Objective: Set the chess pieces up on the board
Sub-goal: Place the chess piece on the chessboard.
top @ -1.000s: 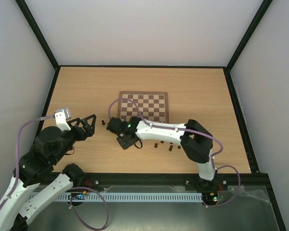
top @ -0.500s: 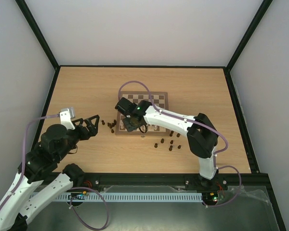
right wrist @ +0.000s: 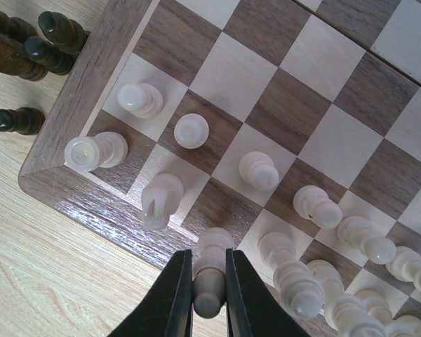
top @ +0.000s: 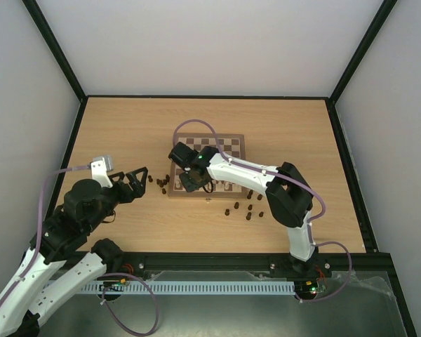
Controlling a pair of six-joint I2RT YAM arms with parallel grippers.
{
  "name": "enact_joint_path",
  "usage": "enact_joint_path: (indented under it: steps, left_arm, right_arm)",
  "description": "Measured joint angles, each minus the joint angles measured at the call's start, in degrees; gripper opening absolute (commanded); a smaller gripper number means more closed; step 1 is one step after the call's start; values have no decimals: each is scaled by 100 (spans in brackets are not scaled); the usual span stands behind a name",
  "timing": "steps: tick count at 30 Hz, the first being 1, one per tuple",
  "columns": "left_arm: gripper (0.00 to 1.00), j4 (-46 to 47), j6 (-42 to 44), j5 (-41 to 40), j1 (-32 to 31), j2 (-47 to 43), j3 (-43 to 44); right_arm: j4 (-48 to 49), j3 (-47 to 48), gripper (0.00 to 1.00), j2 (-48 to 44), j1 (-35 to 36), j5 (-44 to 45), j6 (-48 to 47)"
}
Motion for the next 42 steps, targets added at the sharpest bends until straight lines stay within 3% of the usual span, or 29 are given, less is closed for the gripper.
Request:
enact_joint_path:
  steps: [14, 32, 42]
  left_arm:
    - [100, 76, 2, 20, 0, 63, -26]
    - [99, 83, 2, 20, 0, 96, -28]
    - [100, 131, 0, 44, 0, 195, -28]
  right_arm:
    - [146, 0, 11, 199, -125, -133, -63]
    - [184, 0, 25, 214, -157, -173, -98]
    - [181, 0, 27, 151, -157, -170, -98]
